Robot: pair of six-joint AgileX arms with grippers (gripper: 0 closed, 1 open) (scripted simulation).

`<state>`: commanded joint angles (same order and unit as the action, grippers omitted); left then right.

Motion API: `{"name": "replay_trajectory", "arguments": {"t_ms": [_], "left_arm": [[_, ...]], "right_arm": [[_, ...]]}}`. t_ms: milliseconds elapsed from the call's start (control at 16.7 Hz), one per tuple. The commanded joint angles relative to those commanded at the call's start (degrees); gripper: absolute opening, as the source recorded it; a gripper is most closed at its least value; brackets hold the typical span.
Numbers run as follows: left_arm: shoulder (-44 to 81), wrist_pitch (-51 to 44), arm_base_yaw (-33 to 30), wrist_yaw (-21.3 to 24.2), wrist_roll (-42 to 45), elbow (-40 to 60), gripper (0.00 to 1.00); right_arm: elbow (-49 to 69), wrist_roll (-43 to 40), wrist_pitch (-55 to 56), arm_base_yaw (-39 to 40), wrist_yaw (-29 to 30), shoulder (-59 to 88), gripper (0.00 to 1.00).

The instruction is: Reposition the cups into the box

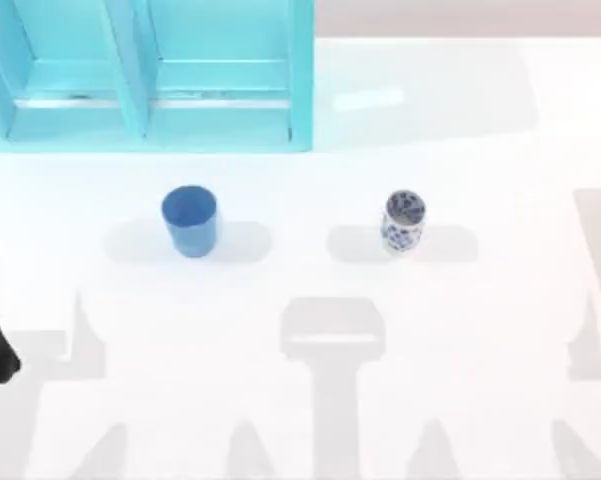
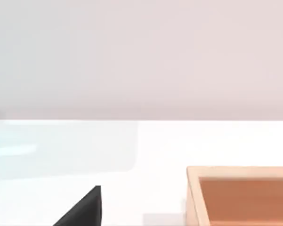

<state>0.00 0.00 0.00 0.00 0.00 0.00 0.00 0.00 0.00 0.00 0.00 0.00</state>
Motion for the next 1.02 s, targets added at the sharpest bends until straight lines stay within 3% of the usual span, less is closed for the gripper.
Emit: {"name": "replay_trajectory", "arguments": {"t_ms": [240,480,720,1020], "left_arm": [[0.00,0.00,0.00,0.00,0.00,0.00,1.00],[0.00,0.00,0.00,0.00,0.00,0.00,1.00],[0.00,0.00,0.00,0.00,0.00,0.00,1.00],[0.00,0.00,0.00,0.00,0.00,0.00,1.00]], "right_arm": [[1.54,0.51,-0.62,0.84,0.50,1.41,1.00],[11.95,3.92,-4.90,5.85,3.55,10.84,1.00],[31.94,9.70,-12.75,13.64,8.31,27.49,1.00],[65.16,18.56,-26.48,25.06,14.83,55.47,1.00]]}}
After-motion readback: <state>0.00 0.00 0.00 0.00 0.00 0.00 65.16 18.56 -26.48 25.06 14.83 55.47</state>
